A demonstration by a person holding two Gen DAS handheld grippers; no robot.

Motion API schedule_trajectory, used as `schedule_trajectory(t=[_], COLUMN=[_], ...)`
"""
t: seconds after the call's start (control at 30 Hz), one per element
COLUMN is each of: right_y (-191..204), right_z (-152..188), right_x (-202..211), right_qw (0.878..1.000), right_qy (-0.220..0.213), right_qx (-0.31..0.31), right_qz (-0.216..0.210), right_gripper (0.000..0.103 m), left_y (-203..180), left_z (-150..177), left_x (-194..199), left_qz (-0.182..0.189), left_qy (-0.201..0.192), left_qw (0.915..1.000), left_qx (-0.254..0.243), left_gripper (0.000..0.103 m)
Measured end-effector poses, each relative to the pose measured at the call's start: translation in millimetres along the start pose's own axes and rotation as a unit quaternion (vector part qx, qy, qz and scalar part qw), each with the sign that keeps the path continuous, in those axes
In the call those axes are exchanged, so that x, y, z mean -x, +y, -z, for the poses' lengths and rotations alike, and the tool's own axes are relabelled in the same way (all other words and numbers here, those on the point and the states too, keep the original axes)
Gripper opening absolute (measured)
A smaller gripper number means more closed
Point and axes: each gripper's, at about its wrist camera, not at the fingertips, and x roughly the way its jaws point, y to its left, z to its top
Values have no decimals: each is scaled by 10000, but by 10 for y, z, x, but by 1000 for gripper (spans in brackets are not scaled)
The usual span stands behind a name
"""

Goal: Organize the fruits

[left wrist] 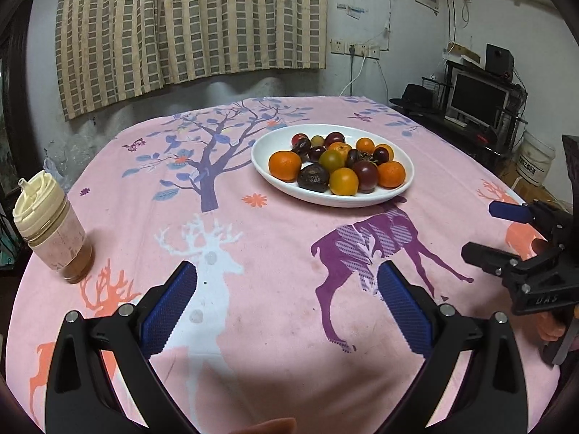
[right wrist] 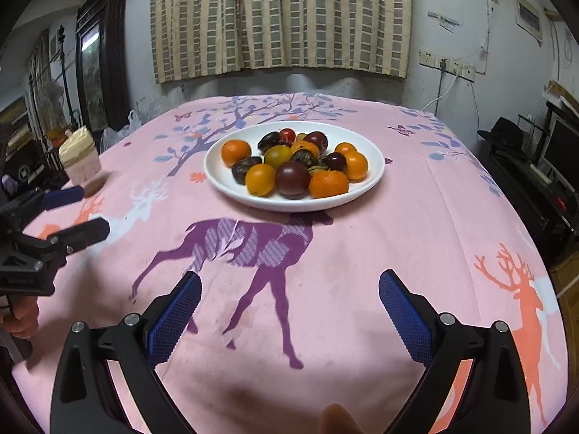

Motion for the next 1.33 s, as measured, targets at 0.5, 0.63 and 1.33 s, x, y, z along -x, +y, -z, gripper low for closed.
schedule_trajectory(t=[0.5, 0.63, 1.33], right_y=[27, 24, -13], right_z=[38, 36, 42], right_x=[85, 86, 95], right_qw=[9999, 9999, 9999], right_qy=[-101, -98, -104], right_qx=[81, 83, 65], right_qz=[91, 95, 105], right_gripper=[99, 99, 99], left_y=[-4, -5, -5], left_z=[24, 31, 55], left_x=[0, 3, 11], left_qz=[-128, -130, -218], left_qy=[9, 2, 2], left_qw=[9999, 9999, 9998], left_qx=[-16, -21, -48], left_gripper=[98, 98, 98])
